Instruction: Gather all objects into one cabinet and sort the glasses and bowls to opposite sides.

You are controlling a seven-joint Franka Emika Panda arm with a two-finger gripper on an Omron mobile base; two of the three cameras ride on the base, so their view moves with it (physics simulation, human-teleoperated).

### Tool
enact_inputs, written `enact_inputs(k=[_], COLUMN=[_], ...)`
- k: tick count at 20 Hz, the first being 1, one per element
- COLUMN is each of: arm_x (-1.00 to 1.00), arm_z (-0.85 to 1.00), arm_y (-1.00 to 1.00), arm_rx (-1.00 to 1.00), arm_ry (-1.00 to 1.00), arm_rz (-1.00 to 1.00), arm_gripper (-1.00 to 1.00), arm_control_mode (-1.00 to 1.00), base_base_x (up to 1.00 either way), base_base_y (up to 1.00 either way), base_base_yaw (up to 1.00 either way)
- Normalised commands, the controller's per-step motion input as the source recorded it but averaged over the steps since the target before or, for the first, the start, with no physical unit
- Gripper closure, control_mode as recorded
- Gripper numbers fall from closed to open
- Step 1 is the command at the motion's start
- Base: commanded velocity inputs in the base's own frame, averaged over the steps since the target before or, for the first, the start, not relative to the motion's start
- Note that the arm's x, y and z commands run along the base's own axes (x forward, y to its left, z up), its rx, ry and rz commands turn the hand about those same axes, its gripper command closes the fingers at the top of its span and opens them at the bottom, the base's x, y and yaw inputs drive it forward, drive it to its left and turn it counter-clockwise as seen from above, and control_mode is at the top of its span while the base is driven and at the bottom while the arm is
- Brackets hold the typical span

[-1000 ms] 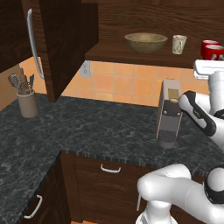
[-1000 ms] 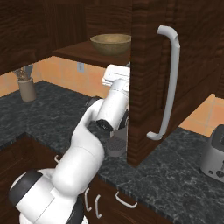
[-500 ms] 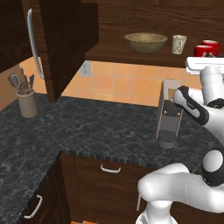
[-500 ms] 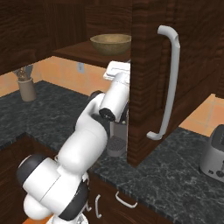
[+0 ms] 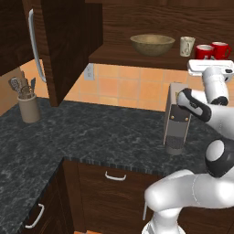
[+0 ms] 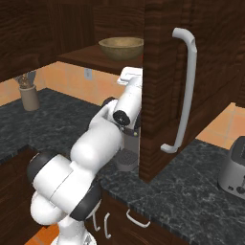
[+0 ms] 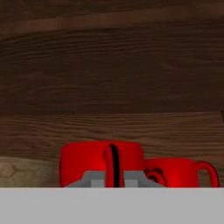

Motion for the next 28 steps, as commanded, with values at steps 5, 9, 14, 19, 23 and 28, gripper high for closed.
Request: enact_inputs(k=[5,9,14,19,23,28], arm_x=[0.71,0.60,0.41,0.34,0.11,0.00], arm_z=[-0.35,-0.25,-0.32,-0.33,-0.39,-0.33], arm_y=[-0.05,-0.05,-0.06,-0.05,0.11,0.00], arm_rx=[0.00,0.01,0.00,0.00,0.00,0.00], arm_ry=[0.00,-0.02,-0.07,-0.08,-0.13,-0.14], arm_rz=[-0.01,-0.06,-0.09,-0.09,-0.04,0.00], arm_gripper=[1.00,1.00,1.00,1.00,-1.00,-1.00], arm_control_mode=[-1.00,-1.00,-1.00,-1.00,-1.00,-1.00], base_base_x=[0.00,0.00,0.00,0.00,0.00,0.00], base_base_y=[0.00,0.00,0.00,0.00,0.00,0.00], base_base_yaw=[0.00,0.00,0.00,0.00,0.00,0.00])
